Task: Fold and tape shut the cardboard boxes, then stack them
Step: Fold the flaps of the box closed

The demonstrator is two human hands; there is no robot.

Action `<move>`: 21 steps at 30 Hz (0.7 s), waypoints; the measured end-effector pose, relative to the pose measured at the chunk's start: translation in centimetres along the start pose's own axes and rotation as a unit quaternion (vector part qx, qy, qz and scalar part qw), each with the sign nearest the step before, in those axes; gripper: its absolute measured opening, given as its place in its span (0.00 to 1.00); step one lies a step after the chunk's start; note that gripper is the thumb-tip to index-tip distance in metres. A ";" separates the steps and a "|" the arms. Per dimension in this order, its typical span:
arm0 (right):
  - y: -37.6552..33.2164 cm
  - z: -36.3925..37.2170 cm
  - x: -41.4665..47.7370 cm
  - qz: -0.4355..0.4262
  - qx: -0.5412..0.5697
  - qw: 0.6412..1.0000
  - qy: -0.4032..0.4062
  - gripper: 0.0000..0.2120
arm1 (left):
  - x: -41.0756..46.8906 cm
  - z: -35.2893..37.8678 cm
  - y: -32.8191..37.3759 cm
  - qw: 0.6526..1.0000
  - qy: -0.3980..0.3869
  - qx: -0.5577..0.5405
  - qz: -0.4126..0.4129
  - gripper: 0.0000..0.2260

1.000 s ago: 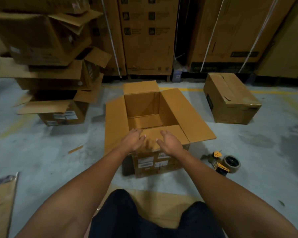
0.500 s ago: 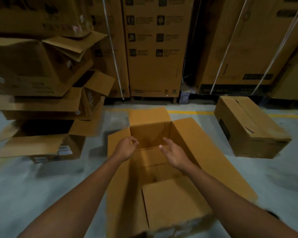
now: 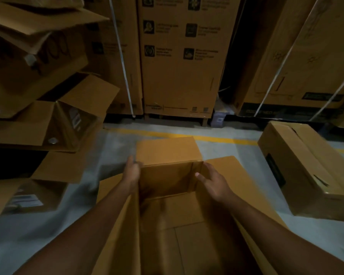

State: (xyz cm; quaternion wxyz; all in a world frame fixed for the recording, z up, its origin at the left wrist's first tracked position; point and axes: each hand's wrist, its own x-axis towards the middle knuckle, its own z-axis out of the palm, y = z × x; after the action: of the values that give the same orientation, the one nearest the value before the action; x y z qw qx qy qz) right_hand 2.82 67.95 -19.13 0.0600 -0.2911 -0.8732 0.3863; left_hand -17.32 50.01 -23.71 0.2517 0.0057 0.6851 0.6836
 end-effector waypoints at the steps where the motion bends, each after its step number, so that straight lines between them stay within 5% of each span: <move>1: 0.1 0.1 0.4 -0.001 -0.008 1.000 -0.006 0.30 | 0.8 0.2 0.1 0.996 0.007 -0.084 -0.030 0.19; 4: 0.3 0.1 1.6 -0.014 -0.039 0.999 -0.024 0.34 | 2.7 -0.4 0.6 0.990 0.041 -0.123 -0.048 0.14; 8: -0.4 -0.1 3.3 -0.058 -0.147 0.987 -0.022 0.37 | 4.7 -1.9 0.6 0.994 0.020 -0.087 -0.058 0.21; 11: -2.3 0.9 3.7 -0.154 -0.320 0.934 0.034 0.39 | 4.1 -2.3 0.4 0.998 0.006 -0.057 -0.041 0.19; 15: -3.8 3.9 4.5 -0.209 -0.433 0.877 0.007 0.42 | 2.6 -1.6 -1.2 0.993 -0.022 0.110 0.047 0.14; 18: -2.1 6.4 4.7 -0.153 -0.416 0.891 -0.101 0.32 | 2.2 -1.7 -2.7 0.939 -0.038 0.297 0.170 0.09; 21: 0.6 9.3 3.8 -0.118 -0.411 0.894 -0.130 0.34 | 1.1 -2.1 -6.1 0.825 -0.077 0.504 0.243 0.33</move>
State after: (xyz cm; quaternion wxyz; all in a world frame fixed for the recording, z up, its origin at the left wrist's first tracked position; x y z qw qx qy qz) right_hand -3.13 64.43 -26.52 -0.1337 -0.1319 -0.9820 0.0168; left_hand -17.01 48.04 -29.94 0.0913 0.3507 0.8892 0.2794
